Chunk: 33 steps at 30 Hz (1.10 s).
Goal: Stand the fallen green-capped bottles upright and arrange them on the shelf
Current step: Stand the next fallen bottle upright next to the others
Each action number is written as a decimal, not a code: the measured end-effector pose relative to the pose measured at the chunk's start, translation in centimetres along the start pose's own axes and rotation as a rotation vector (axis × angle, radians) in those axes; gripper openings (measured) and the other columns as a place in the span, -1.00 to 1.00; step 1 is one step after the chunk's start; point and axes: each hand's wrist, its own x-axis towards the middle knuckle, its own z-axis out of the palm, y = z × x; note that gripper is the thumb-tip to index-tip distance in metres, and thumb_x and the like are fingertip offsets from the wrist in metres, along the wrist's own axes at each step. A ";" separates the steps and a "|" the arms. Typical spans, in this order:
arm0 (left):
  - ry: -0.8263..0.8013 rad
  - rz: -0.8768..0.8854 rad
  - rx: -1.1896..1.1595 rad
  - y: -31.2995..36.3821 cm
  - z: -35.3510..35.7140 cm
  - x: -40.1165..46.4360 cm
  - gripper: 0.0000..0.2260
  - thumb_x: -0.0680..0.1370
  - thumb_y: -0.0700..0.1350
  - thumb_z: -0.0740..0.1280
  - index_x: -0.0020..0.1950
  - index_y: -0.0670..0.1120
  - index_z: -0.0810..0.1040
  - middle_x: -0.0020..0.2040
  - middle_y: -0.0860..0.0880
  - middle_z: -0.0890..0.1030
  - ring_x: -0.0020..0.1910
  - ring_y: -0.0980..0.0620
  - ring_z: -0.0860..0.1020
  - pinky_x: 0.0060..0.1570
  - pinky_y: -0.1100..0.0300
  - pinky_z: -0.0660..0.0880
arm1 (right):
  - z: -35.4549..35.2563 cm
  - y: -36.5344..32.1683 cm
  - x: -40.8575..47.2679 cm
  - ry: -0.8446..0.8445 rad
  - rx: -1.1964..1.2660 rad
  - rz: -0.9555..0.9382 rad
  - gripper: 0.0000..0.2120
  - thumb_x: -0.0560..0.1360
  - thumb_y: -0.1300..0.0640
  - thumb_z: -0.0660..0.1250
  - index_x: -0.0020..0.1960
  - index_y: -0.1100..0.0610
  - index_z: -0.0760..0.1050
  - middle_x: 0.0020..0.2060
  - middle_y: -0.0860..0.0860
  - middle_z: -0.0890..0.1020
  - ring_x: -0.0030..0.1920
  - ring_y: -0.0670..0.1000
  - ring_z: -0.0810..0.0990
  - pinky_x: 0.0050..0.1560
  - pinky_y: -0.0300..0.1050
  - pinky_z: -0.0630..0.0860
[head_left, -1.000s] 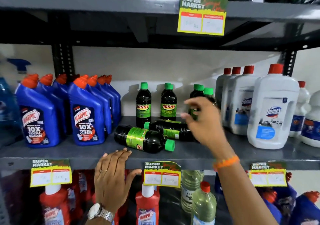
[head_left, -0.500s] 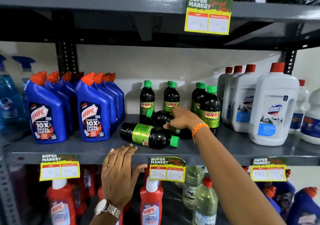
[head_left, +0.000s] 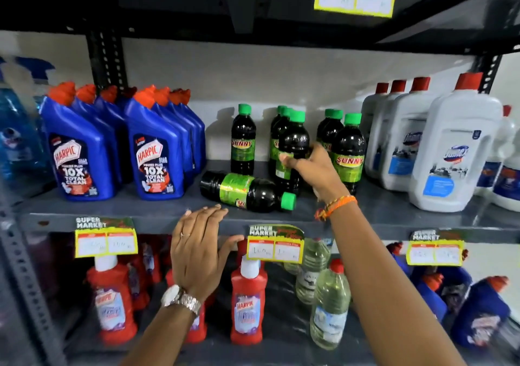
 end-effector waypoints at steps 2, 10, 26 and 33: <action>-0.012 0.006 0.006 -0.1 0.0 -0.8 -0.50 0.55 0.25 0.22 0.28 -0.08 0.57 0.26 -0.02 0.63 0.31 -0.06 0.53 0.48 0.02 0.22 | 0.0 -0.4 -0.8 0.020 -0.042 -0.007 -0.52 0.21 -0.14 0.60 0.03 0.02 0.57 0.04 0.01 0.72 0.08 0.03 0.69 0.23 0.05 0.59; 0.004 -0.002 -0.005 -0.4 0.3 -1.2 -0.52 0.56 0.26 0.22 0.29 -0.06 0.54 0.24 -0.02 0.62 0.30 -0.05 0.49 0.49 0.04 0.17 | 0.6 -4.9 -1.1 0.319 -0.671 -0.213 -0.10 0.30 -0.51 0.30 0.27 0.24 0.41 0.18 0.20 0.60 0.22 0.25 0.57 0.07 0.09 0.55; -0.028 -0.034 -0.009 0.1 -0.1 -1.2 -0.51 0.55 0.27 0.21 0.30 -0.04 0.52 0.25 -0.02 0.62 0.31 -0.03 0.48 0.49 0.05 0.16 | -2.4 -6.4 2.0 0.067 -0.701 -0.198 -0.39 0.13 -0.37 0.55 -0.36 0.09 0.33 -0.43 -0.02 0.46 -0.42 -0.05 0.43 -0.46 -0.20 0.30; -0.031 -0.041 -0.006 0.8 -0.6 -1.0 -0.50 0.55 0.26 0.19 0.27 -0.08 0.56 0.23 -0.05 0.64 0.28 -0.07 0.53 0.46 -0.01 0.22 | -3.6 -7.2 2.6 -0.110 -0.498 -0.094 -0.69 0.17 0.03 0.60 -0.30 0.08 0.48 -0.33 -0.06 0.60 -0.23 -0.04 0.62 -0.36 -0.21 0.48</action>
